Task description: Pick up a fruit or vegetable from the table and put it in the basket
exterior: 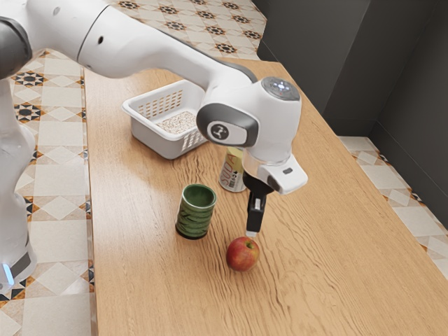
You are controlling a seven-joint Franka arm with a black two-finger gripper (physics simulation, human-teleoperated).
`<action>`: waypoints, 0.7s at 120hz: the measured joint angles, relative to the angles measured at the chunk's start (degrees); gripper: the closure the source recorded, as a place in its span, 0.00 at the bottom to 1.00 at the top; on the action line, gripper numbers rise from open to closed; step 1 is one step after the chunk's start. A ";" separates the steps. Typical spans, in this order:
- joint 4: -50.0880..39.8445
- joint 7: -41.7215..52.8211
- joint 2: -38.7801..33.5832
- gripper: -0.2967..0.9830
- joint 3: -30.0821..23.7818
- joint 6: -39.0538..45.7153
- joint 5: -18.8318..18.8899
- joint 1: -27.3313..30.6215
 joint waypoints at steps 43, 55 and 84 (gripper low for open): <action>-0.05 -0.16 0.19 0.23 -0.31 -0.14 0.00 1.17; -0.05 -0.20 0.29 0.23 -0.62 -0.26 0.00 0.79; -2.21 -0.30 0.07 0.23 -1.02 -0.09 -0.12 0.72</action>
